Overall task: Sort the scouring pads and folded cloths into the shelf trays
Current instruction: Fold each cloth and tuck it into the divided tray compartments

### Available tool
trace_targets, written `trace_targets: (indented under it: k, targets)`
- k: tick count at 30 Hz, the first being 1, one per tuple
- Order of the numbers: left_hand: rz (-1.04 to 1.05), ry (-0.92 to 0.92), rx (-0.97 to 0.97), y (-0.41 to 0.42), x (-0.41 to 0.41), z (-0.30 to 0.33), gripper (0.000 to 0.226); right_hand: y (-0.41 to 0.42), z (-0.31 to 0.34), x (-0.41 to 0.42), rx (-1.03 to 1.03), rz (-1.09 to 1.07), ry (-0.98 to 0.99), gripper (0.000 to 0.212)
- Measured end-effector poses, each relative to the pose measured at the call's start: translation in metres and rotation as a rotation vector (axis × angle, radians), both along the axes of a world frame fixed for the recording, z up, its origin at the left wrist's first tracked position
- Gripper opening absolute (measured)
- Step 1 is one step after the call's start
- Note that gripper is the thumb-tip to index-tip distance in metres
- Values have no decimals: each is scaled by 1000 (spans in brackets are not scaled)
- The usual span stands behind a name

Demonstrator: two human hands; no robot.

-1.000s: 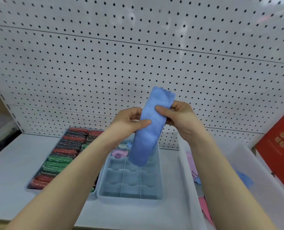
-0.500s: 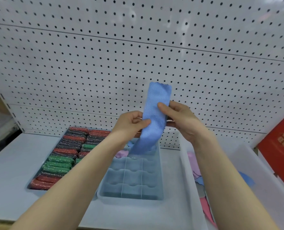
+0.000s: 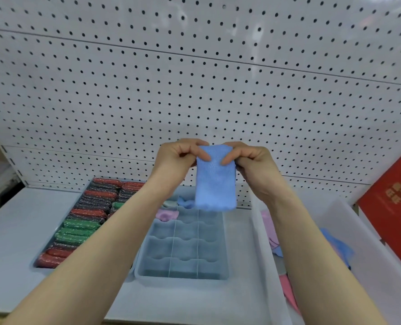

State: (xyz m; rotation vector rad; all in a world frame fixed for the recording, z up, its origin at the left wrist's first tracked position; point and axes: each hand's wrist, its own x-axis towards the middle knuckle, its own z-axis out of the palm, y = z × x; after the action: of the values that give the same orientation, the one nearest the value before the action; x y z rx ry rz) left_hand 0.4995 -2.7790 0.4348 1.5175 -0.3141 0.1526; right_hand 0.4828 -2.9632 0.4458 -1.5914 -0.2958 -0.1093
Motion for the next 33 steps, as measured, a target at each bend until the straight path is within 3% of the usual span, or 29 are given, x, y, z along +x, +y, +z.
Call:
trace_targets:
  k: [3,5,8,12,16,20,26,27,30,33]
  targets:
    - [35,-83,31,1,0,0,52,-3,-1,1,132,46,120,46]
    - [69,-93,33,2,-1,-1,51,-1,-5,-2,63,70,187,28]
    - [56,-54,-21,0,-4,-1,40,5,-15,-5,-48,5,150,39]
    - [-110,267,-82,4,-10,-7,30,10,-15,-6,69,-93,106,43]
    - [-109,361,-80,9,-14,-14,28,11,-17,-9,78,43,100,60]
    - [-73,440,-256,17,-11,-12,17,11,-21,-18,-202,159,-70,55]
    - [-20,491,-332,17,-18,-4,27,27,-20,-20,-308,-90,-232,33]
    - [-2,505,-306,16,-19,-5,30,28,-20,-19,-295,-127,-242,26]
    - [15,468,39,16,-20,-10,43,27,-19,-16,-219,-165,-135,9]
    - [-44,416,92,16,-26,-14,51,25,-21,-12,-125,-163,28,13]
